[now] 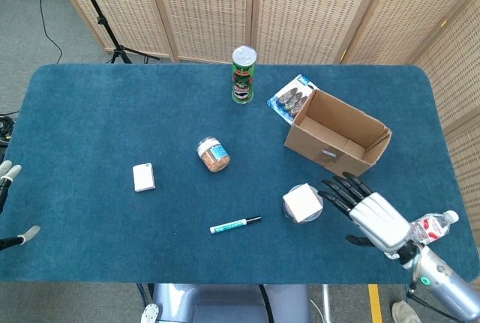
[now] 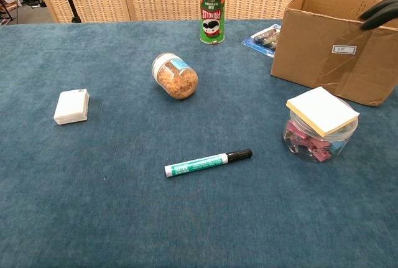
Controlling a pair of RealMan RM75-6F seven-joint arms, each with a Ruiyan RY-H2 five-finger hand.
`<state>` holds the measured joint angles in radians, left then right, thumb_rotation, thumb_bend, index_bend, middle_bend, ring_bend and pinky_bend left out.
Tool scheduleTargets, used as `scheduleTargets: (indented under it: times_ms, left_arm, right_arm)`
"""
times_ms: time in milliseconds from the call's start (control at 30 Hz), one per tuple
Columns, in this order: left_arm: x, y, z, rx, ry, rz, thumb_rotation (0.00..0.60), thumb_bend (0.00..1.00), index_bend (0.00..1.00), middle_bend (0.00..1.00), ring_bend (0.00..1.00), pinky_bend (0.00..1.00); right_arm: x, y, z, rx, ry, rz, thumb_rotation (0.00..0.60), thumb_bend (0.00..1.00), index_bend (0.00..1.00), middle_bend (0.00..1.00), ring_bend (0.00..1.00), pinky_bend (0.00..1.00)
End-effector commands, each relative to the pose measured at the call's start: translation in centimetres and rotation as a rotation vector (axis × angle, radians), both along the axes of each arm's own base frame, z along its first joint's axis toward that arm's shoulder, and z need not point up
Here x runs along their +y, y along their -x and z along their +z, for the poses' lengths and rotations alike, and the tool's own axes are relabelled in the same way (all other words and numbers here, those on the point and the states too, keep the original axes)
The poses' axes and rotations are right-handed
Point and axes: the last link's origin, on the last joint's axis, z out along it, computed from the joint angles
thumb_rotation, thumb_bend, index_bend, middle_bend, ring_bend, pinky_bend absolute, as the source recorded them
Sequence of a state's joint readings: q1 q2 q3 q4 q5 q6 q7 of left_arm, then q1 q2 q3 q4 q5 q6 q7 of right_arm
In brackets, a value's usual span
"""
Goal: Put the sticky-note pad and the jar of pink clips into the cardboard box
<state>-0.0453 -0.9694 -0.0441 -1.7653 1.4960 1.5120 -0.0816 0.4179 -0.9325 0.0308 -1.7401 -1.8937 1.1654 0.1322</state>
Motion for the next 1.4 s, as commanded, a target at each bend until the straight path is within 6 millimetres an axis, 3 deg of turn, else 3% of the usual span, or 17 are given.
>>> scheduleTargets:
  times_ms: [33, 333, 867, 1133, 1400]
  left_arm:
    - [0.2, 0.1, 0.1, -0.001, -0.002, 0.008, 0.6, 0.0, 0.0, 0.0, 0.0, 0.0]
    - [0.6, 0.4, 0.2, -0.01, 0.006, 0.022, 0.6, 0.0, 0.0, 0.0, 0.0, 0.0]
    - [0.6, 0.4, 0.1, -0.011, 0.012, 0.023, 0.6, 0.0, 0.0, 0.0, 0.0, 0.0]
    - [0.8, 0.5, 0.1, -0.011, 0.02, 0.029, 0.6, 0.0, 0.0, 0.0, 0.0, 0.0]
    - [0.8, 0.5, 0.0, -0.014, 0.021, 0.033, 0.6, 0.0, 0.0, 0.0, 0.0, 0.0]
  right_arm:
    - [-2.3, -2.9, -2.0, 0.032, -0.076, -0.013, 0.6, 0.0, 0.11, 0.1, 0.0, 0.0]
    - [-5.1, -5.6, -5.2, 0.05, -0.156, -0.1, 0.6, 0.05, 0.13, 0.12, 0.0, 0.02]
    - [-6.2, -5.2, -8.6, 0.064, -0.196, -0.177, 0.6, 0.15, 0.19, 0.18, 0.01, 0.07]
    - [-7.2, -4.2, -9.5, 0.055, -0.175, -0.208, 0.6, 0.16, 0.27, 0.26, 0.1, 0.1]
    - [-7.3, -3.8, -9.9, 0.005, -0.15, -0.179, 0.6, 0.2, 0.4, 0.41, 0.22, 0.14]
